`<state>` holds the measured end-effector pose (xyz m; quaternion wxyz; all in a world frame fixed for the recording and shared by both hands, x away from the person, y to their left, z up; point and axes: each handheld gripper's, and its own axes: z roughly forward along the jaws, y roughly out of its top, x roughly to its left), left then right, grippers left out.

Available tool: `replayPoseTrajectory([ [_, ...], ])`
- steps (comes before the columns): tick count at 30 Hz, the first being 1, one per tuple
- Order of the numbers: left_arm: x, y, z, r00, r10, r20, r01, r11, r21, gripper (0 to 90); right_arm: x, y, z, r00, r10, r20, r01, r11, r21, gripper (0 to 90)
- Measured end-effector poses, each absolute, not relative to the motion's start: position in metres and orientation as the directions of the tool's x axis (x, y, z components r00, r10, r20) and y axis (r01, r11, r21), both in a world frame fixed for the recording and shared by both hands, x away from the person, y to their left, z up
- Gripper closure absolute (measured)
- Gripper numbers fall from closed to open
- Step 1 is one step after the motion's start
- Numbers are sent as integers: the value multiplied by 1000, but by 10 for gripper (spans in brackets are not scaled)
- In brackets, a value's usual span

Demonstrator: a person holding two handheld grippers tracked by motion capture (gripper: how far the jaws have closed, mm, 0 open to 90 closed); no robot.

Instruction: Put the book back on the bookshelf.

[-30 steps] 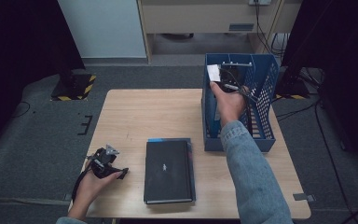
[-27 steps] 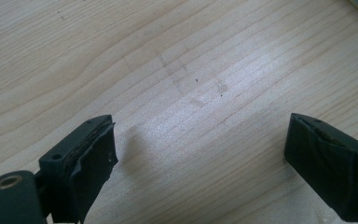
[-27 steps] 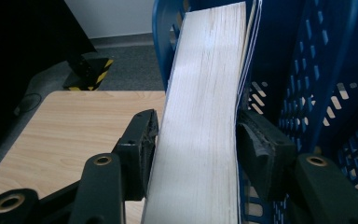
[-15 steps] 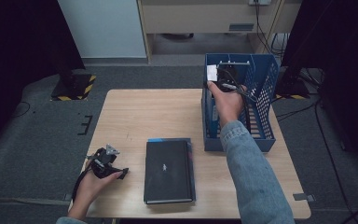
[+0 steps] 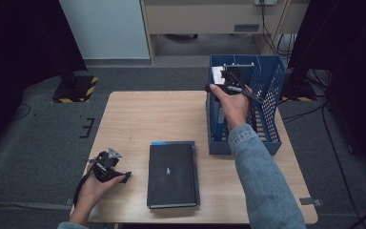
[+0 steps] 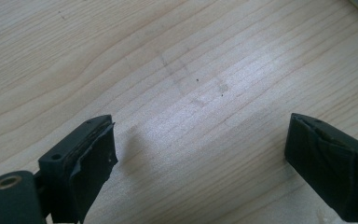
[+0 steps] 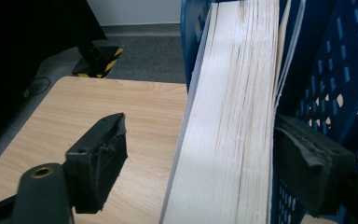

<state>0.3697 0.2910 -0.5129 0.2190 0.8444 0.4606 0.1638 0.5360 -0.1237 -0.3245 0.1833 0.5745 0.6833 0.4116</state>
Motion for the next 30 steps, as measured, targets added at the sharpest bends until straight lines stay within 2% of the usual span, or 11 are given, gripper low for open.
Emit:
replayPoseTrajectory([
  [2,370,291,-513,523,849,75,706,-481,520,81,535,-124,-324,-288,934,212,625,16,780,149],
  [9,370,291,-513,522,849,76,706,-481,521,81,528,-129,-318,-303,935,186,610,40,792,70],
  [21,369,293,-511,513,855,74,702,-468,536,77,483,-148,-298,-379,919,108,540,125,832,53],
  [30,367,295,-505,506,859,81,686,-458,566,69,434,-162,-325,-429,899,86,529,173,831,65],
])
